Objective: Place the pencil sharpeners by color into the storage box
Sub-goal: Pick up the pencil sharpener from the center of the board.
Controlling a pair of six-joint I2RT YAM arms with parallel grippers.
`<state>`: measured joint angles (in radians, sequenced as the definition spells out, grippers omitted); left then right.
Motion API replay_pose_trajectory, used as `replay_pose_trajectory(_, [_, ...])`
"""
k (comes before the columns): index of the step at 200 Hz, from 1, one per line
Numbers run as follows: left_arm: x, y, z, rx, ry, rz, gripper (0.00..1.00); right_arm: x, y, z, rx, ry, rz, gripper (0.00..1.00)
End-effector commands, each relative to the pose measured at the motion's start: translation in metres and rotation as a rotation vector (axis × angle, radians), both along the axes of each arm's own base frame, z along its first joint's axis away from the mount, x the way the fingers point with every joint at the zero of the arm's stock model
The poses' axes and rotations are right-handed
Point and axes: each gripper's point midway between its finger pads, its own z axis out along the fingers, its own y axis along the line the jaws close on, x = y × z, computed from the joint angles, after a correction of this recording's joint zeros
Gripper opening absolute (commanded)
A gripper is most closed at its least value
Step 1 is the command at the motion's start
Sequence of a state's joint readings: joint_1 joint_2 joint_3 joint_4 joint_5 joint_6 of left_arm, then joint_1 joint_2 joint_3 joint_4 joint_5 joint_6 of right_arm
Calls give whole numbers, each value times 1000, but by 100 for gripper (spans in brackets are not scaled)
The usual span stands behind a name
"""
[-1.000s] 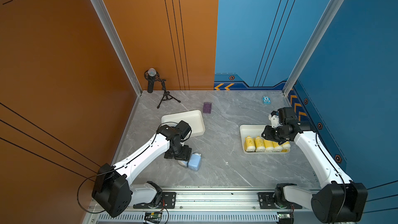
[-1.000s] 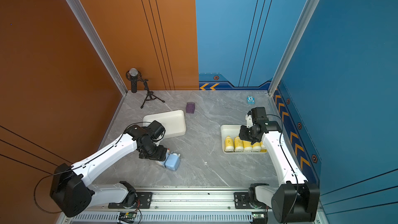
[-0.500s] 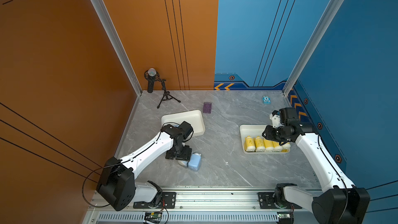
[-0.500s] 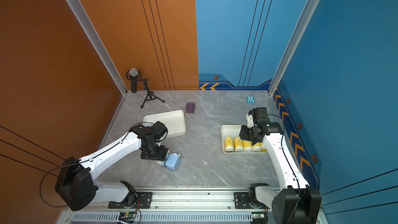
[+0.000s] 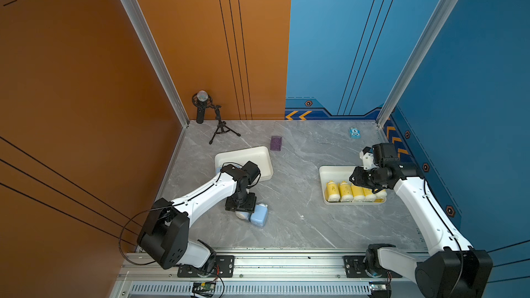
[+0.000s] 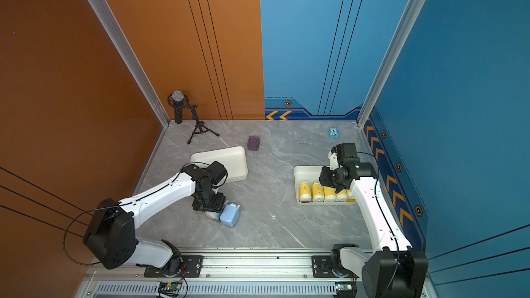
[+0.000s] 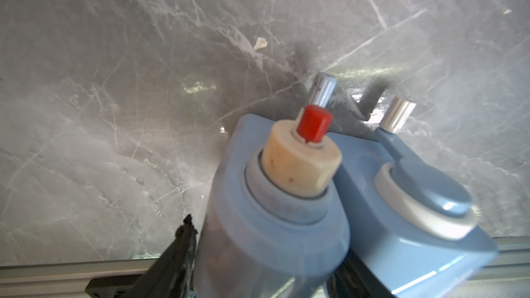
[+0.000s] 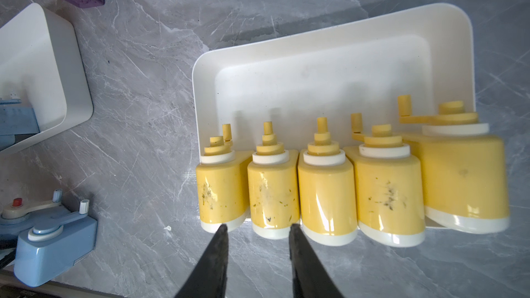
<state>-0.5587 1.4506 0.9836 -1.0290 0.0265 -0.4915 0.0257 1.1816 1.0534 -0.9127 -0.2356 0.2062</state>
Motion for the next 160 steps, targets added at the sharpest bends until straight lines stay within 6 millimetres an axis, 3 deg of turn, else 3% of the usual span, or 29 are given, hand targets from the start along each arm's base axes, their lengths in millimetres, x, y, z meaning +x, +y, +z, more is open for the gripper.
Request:
replay_pose_trajectory(1, [2,1,-3,21,-1,1,60,0,0,6,-1,-10,15,37])
replay_pose_trajectory(27, [6,-1,0,16,-11,4,52,0,0,7,0,-13,16,37])
replay_pose_trajectory(76, [12,-1,7,4,-34,17,50,-1,0,11,3,-28,12,37])
replay_pose_trajectory(93, [23,-6,24,-24,-81,25,50,-2,0,14,2,-38,11,37])
replay_pose_trajectory(131, [37,5,51,-7,-128,51,50,-3,-1,16,3,-48,12,37])
replay_pose_trajectory(160, [59,5,74,-27,-165,63,49,-3,0,15,3,-49,18,37])
